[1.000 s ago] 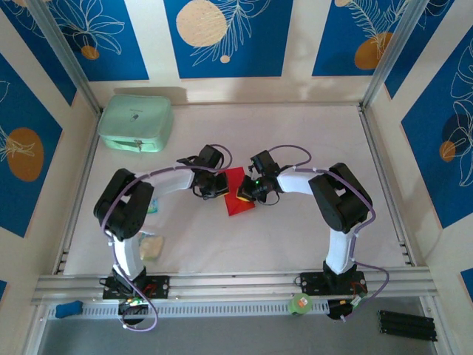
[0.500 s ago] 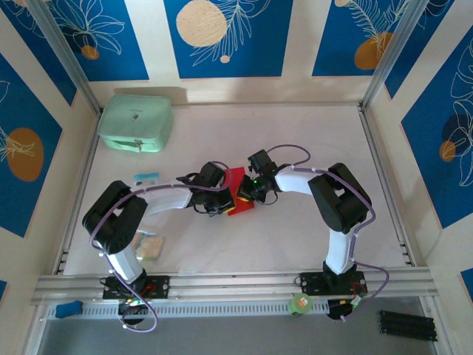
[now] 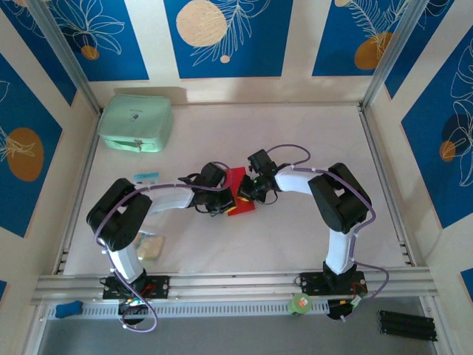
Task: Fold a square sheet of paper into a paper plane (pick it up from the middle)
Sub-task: Fold the triangle a second time at the center of the table.
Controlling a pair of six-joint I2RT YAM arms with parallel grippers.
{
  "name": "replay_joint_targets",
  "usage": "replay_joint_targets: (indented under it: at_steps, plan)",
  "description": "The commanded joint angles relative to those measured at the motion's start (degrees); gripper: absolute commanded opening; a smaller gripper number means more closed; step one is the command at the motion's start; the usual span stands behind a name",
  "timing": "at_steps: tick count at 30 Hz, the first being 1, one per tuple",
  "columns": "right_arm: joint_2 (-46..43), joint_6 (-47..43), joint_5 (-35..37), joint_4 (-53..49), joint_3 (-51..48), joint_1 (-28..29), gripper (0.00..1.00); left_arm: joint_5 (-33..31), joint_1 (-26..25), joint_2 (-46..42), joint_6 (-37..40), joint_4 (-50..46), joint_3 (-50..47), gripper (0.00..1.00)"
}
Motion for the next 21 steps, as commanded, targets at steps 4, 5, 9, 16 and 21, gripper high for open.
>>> replay_joint_targets:
  at_steps: [4,5,9,16,21]
  plan:
    - [4.3,0.7,7.2,-8.7,-1.8,-0.4,0.00,-1.6,-0.3,0.5,0.5,-1.8,-0.3,0.09]
    - [4.3,0.7,7.2,-8.8,-1.8,-0.3,0.00,-1.9,-0.3,0.6,0.7,-2.1,-0.3,0.09]
    - [4.4,0.6,7.2,-8.9,-1.8,-0.4,0.00,-2.5,-0.3,0.8,1.0,-2.2,-0.9,0.08]
    - [4.4,0.6,7.2,-8.9,-1.7,-0.4,0.00,-2.5,-0.3,1.4,1.1,-2.0,-1.2,0.08]
    - [4.5,0.5,7.1,-9.0,-1.6,-0.3,0.00,-2.5,-0.3,1.8,1.1,-2.6,-1.3,0.07]
